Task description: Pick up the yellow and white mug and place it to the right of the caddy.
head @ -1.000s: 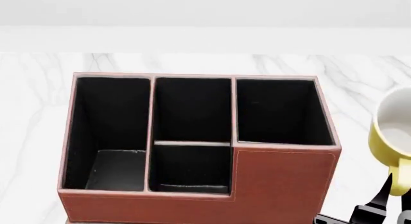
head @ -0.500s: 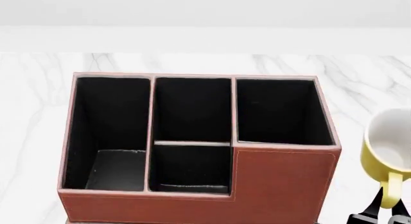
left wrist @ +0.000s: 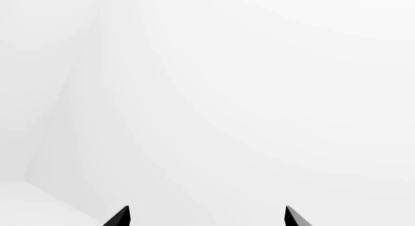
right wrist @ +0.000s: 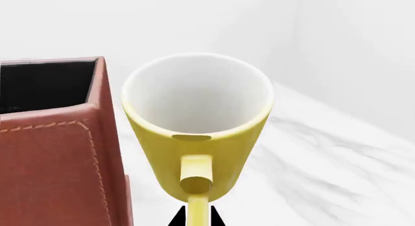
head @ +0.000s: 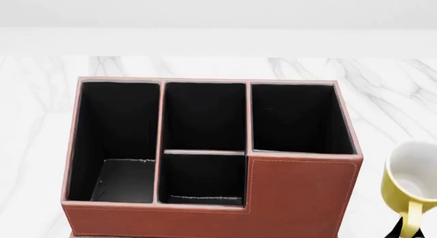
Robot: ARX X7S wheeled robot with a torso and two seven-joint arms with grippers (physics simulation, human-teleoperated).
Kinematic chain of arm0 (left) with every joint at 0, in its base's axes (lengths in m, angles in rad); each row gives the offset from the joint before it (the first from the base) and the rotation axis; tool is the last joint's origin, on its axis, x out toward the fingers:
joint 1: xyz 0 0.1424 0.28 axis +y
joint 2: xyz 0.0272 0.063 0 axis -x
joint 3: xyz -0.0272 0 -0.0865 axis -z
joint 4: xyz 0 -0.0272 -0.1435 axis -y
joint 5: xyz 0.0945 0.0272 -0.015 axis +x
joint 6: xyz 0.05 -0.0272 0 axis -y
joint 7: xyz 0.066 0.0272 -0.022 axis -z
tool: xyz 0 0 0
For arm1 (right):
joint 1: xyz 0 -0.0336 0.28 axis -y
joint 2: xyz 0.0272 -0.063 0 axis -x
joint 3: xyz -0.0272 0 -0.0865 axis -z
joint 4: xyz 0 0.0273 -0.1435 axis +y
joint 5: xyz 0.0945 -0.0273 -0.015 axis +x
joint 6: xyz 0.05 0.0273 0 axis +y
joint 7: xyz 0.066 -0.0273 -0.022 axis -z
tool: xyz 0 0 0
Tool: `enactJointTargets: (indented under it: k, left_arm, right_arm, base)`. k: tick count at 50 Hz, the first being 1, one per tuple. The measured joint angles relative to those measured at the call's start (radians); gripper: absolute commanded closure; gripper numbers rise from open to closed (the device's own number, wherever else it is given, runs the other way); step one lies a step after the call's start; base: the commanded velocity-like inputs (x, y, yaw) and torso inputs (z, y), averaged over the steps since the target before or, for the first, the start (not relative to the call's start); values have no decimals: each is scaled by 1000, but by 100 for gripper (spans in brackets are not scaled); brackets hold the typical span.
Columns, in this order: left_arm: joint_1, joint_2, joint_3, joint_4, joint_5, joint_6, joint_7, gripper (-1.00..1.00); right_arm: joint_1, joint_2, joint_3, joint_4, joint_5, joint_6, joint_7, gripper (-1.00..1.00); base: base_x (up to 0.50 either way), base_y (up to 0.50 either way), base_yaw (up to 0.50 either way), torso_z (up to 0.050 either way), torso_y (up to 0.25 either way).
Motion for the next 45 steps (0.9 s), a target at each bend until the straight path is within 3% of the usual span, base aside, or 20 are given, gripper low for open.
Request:
enactJointTargets:
  k: [45]
  left_arm:
    - [0,0,10,0,10,0,1,-100]
  right_arm:
    - [-41,-97,12,168,83,-21,-106,100]
  base:
    - [0,0,0,0,0]
